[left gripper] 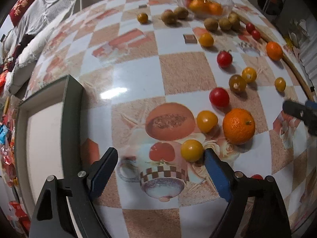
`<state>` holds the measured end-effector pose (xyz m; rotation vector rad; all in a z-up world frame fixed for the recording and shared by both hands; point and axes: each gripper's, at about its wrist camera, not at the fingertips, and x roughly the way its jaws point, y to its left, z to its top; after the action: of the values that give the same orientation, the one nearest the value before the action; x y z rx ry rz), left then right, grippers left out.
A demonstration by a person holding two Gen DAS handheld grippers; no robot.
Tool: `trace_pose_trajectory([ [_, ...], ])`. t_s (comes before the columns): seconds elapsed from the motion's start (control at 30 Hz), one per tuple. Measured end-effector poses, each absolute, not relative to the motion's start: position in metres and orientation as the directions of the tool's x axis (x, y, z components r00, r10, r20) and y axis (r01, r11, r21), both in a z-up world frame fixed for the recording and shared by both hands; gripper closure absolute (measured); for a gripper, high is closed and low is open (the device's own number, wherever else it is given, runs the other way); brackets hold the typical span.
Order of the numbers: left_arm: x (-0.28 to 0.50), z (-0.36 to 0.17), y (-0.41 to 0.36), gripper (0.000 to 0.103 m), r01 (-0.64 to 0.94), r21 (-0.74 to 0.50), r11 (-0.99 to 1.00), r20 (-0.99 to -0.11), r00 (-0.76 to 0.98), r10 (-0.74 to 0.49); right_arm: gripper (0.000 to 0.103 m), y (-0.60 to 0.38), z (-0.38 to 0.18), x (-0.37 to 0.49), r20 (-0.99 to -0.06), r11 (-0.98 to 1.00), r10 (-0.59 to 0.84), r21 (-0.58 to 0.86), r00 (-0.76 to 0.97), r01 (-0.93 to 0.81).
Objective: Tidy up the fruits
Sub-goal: 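Lower the left tool onto a yellow cherry tomato and close it, then carry the yellow tomato with the left tool into the white tray and release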
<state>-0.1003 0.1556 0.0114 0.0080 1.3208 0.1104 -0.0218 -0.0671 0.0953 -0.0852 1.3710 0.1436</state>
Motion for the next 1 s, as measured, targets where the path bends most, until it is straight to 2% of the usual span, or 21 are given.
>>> trace_pose_trajectory([
  [0.1, -0.099, 0.011, 0.153, 0.014, -0.078, 0.071, 0.994, -0.964, 0.25, 0.088, 0.016, -0.059, 0.092, -0.014, -0.978, 0.984, 0.056, 0.019, 0.199, -0.18],
  [0.17, -0.1, 0.012, 0.151, 0.023, -0.072, 0.061, 0.996, -0.964, 0.255, 0.077, 0.025, -0.054, 0.088, -0.008, -0.979, 0.981, 0.057, 0.018, 0.197, -0.195],
  [0.23, -0.099, 0.013, 0.148, 0.026, -0.067, 0.054, 0.996, -0.964, 0.256, 0.069, 0.035, -0.048, 0.084, -0.003, -0.979, 0.979, 0.062, 0.021, 0.197, -0.203],
  [0.3, -0.099, 0.014, 0.145, 0.026, -0.07, 0.059, 0.996, -0.964, 0.256, 0.075, 0.036, -0.043, 0.084, -0.001, -0.977, 0.977, 0.053, 0.007, 0.209, -0.214],
  [0.37, -0.099, 0.015, 0.143, 0.039, -0.074, 0.027, 0.997, -0.966, 0.254, 0.045, 0.039, -0.036, 0.084, 0.001, -0.975, 0.973, 0.052, 0.001, 0.216, -0.23],
  [0.47, -0.098, 0.016, 0.14, 0.049, -0.068, 0.005, 0.998, -0.967, 0.254, 0.022, 0.046, -0.03, 0.083, 0.006, -0.973, 0.969, 0.043, -0.014, 0.227, -0.245],
  [0.57, -0.099, 0.018, 0.135, 0.061, -0.063, -0.005, 0.998, -0.965, 0.262, 0.012, 0.063, -0.028, 0.085, 0.008, -0.97, 0.968, 0.051, -0.01, 0.239, -0.249],
  [0.6, -0.098, 0.018, 0.134, 0.065, -0.06, -0.012, 0.998, -0.964, 0.265, 0.004, 0.073, -0.028, 0.085, 0.009, -0.969, 0.967, 0.054, -0.008, 0.24, -0.253],
  [0.63, -0.098, 0.019, 0.134, 0.072, -0.056, -0.021, 0.998, -0.964, 0.266, -0.006, 0.078, -0.027, 0.086, 0.009, -0.969, 0.966, 0.051, -0.013, 0.241, -0.257],
  [0.73, -0.097, 0.02, 0.133, 0.08, -0.045, -0.046, 0.998, -0.964, 0.264, -0.032, 0.079, -0.039, 0.088, 0.006, -0.971, 0.971, 0.088, 0.033, 0.224, -0.238],
  [1.0, -0.103, 0.034, 0.147, 0.08, -0.067, -0.122, 0.99, -0.957, 0.272, -0.099, 0.079, -0.047, 0.102, -0.011, -0.969, 0.972, 0.155, 0.114, 0.193, -0.208],
])
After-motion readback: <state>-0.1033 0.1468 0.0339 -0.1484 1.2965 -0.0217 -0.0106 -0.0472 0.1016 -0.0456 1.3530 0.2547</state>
